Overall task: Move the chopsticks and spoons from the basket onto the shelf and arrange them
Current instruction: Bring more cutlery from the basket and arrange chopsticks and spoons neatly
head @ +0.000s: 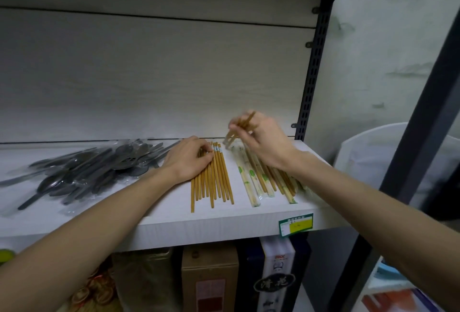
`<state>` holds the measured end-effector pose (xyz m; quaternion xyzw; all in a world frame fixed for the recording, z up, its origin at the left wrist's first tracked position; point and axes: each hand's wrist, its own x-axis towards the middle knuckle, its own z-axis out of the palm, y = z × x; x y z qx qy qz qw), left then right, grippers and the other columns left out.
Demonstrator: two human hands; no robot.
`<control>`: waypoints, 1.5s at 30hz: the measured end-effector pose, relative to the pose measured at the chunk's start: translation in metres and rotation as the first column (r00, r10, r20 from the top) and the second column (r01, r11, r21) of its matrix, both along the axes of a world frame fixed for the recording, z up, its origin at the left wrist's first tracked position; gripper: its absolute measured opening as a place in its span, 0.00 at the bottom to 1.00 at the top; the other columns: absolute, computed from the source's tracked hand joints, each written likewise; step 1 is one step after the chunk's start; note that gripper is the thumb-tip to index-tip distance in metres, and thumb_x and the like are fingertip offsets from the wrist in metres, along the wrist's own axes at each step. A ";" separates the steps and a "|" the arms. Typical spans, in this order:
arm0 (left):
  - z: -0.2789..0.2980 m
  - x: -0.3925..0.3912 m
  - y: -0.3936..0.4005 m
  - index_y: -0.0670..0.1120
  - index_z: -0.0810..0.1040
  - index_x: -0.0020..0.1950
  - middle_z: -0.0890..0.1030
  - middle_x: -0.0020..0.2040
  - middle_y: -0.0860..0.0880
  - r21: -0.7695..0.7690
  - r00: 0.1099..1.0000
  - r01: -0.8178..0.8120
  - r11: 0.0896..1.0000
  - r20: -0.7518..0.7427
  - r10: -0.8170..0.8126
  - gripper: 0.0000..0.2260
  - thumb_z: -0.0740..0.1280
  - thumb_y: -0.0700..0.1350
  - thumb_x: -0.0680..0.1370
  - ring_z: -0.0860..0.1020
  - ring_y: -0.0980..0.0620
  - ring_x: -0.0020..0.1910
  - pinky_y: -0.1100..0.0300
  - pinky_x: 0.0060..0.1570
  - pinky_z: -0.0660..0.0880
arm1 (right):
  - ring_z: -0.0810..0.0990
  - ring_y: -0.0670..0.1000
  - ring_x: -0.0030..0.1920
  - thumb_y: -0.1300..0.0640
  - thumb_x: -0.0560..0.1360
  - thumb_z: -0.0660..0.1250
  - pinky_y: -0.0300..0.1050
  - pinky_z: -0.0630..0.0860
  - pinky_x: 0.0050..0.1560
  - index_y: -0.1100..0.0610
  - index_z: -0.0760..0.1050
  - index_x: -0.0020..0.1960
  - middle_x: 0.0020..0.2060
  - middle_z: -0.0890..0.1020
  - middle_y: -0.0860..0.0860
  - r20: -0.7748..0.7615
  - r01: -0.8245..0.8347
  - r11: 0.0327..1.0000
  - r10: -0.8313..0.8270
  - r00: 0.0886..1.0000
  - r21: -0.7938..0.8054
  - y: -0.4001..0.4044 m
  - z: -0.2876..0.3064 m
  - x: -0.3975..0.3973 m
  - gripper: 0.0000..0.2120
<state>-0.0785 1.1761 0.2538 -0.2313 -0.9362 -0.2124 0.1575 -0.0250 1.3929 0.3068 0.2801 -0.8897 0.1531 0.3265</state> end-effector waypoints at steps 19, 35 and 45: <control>0.002 0.008 0.018 0.54 0.66 0.79 0.62 0.80 0.53 -0.133 0.978 0.181 0.974 0.125 -0.164 0.24 0.53 0.60 0.85 0.58 0.53 0.79 0.55 0.77 0.54 | 0.81 0.46 0.48 0.56 0.74 0.69 0.50 0.79 0.56 0.49 0.83 0.50 0.47 0.85 0.44 0.439 0.217 0.975 -0.219 0.871 0.055 0.016 -0.020 0.006 0.07; 0.003 0.006 0.024 0.54 0.69 0.76 0.71 0.76 0.53 -0.214 0.961 0.256 0.943 0.161 -0.225 0.24 0.53 0.62 0.84 0.67 0.51 0.75 0.50 0.72 0.65 | 0.76 0.51 0.33 0.47 0.72 0.71 0.43 0.71 0.35 0.57 0.79 0.44 0.34 0.80 0.52 0.762 0.305 0.899 -0.429 0.485 0.313 -0.017 0.012 -0.009 0.12; 0.011 0.000 0.037 0.52 0.71 0.74 0.73 0.73 0.53 -0.210 0.968 0.249 0.945 0.098 -0.233 0.24 0.57 0.62 0.82 0.71 0.50 0.71 0.49 0.68 0.69 | 0.72 0.48 0.25 0.55 0.76 0.62 0.40 0.63 0.27 0.60 0.76 0.45 0.29 0.81 0.51 0.816 0.459 0.835 -0.021 0.578 -0.304 0.044 0.024 -0.006 0.08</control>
